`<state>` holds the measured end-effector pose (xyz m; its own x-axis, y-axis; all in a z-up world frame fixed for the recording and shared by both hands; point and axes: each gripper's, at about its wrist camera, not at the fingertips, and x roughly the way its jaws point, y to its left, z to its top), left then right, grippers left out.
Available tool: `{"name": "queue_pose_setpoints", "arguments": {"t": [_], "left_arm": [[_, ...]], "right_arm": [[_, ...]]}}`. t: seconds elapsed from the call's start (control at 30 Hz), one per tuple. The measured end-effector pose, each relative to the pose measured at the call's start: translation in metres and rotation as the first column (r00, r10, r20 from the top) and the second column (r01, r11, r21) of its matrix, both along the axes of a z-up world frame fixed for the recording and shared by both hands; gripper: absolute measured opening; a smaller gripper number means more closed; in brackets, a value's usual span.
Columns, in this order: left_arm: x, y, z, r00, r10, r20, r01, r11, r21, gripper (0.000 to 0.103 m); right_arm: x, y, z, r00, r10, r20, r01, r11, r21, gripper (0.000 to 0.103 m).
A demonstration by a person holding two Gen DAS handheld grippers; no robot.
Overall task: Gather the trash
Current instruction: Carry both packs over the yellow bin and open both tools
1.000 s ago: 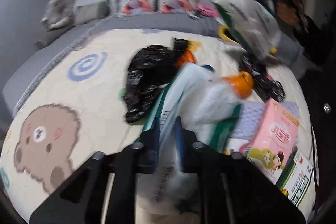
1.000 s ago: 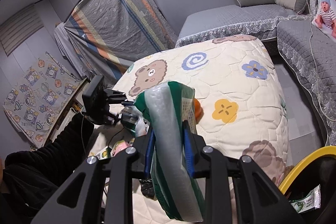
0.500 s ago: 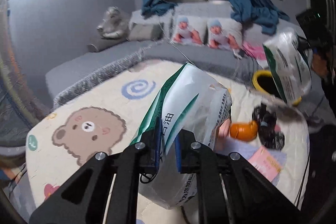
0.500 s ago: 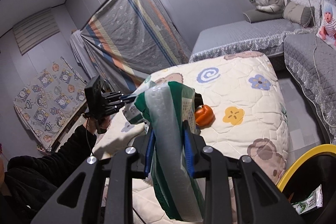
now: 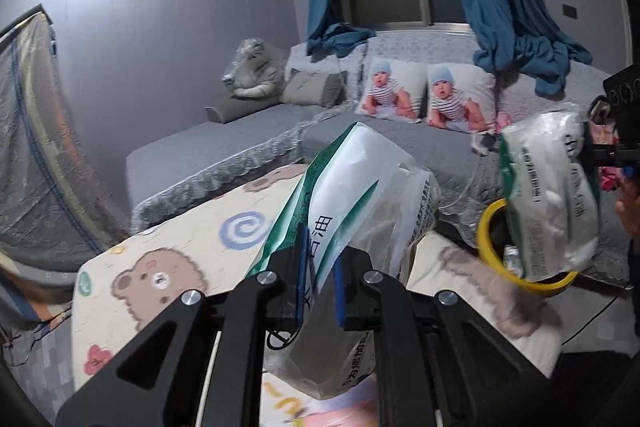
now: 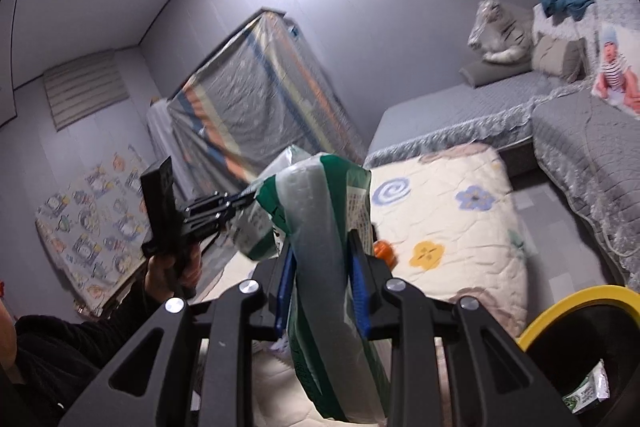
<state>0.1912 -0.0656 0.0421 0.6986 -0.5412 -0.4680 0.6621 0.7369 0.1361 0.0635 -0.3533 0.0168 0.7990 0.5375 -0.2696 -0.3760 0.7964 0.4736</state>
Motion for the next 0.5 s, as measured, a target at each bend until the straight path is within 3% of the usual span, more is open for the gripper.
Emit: {"name": "queue_pose_setpoints", "arguments": {"t": [0.23, 0.5], "left_arm": [[-0.036, -0.087, 0.006, 0.990, -0.138, -0.013, 0.138, 0.990, 0.014, 0.010], [-0.068, -0.163, -0.003, 0.962, -0.271, -0.039, 0.272, 0.962, 0.016, 0.010]], "right_arm": [[-0.029, -0.065, -0.003, 0.979, -0.202, 0.017, 0.201, 0.979, 0.044, 0.024], [-0.064, -0.131, -0.023, 0.902, -0.432, 0.003, 0.431, 0.900, 0.059, 0.024]]}}
